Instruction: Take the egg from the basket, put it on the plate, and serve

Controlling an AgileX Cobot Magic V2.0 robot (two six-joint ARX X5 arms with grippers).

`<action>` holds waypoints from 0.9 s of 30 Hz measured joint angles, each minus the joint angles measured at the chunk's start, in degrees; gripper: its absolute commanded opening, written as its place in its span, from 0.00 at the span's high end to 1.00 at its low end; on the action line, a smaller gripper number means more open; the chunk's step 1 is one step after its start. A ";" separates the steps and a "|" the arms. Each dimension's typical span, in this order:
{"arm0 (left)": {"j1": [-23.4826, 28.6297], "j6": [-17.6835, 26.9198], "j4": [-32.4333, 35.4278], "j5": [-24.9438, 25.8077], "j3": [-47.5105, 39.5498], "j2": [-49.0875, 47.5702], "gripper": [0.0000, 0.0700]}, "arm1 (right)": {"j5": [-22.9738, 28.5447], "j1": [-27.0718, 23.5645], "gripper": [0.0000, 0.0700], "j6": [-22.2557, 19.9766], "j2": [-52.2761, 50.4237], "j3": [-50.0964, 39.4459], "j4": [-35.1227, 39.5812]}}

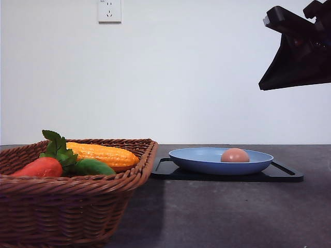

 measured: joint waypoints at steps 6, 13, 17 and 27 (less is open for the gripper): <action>0.00 0.00 -0.02 0.00 0.00 0.00 1.00 | 0.00 0.00 1.00 0.00 0.00 0.00 0.00; 0.00 0.00 0.00 0.00 0.00 0.00 1.00 | 0.00 0.00 1.00 0.00 0.00 0.00 0.00; 0.00 0.00 0.00 0.00 0.00 0.00 1.00 | 0.00 0.00 1.00 0.00 0.00 0.00 0.00; 0.00 0.00 0.00 0.00 0.00 0.00 1.00 | 1.89 -0.23 1.00 -0.77 -2.74 -0.02 -1.33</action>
